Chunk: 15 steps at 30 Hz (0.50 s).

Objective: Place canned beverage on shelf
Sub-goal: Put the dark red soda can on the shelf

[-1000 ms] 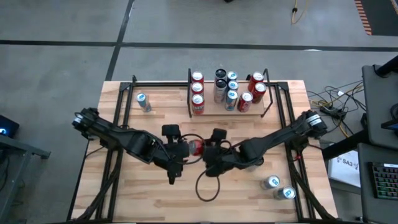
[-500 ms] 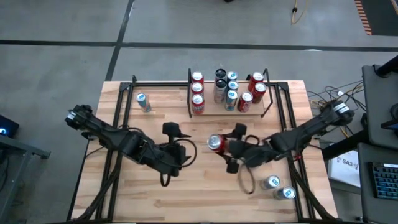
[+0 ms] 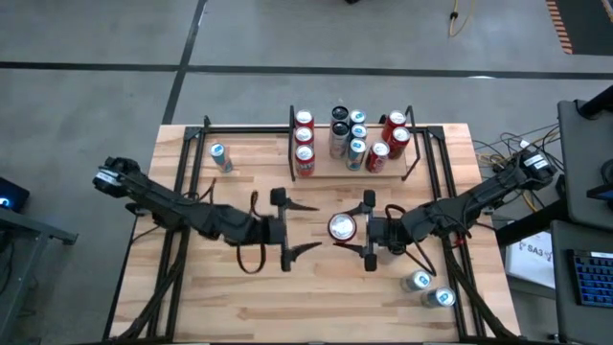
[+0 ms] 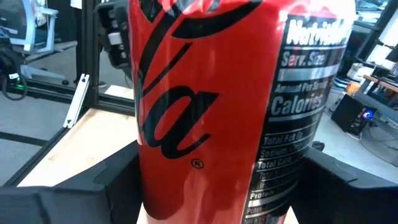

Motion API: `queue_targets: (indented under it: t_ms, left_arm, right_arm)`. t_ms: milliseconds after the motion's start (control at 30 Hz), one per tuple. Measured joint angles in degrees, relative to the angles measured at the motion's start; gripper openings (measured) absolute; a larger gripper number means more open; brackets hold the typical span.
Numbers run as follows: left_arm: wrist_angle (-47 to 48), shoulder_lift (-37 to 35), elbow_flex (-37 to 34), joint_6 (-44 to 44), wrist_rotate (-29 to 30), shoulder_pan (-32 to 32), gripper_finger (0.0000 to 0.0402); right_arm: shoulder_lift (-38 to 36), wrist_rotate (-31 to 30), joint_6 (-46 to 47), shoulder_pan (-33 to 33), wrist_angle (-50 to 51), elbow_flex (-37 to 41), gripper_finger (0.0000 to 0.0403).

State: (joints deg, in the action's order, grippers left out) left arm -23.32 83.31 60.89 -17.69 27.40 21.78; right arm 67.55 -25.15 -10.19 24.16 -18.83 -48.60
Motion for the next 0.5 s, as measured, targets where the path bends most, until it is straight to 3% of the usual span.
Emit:
queue_targets:
  t_ms: [200, 500]
  left_arm:
    - [-2.1, 0.1, -0.6, 2.2, -14.8, -3.4, 0.0337]
    - [-8.2, 2.7, -0.7, 3.2, -15.9, -4.7, 0.0333]
  right_arm:
    - [0.0, -0.3, 0.1, -0.2, -0.1, -0.1, 0.0289]
    - [0.0, -0.3, 1.2, -0.6, -0.3, -0.1, 0.0289]
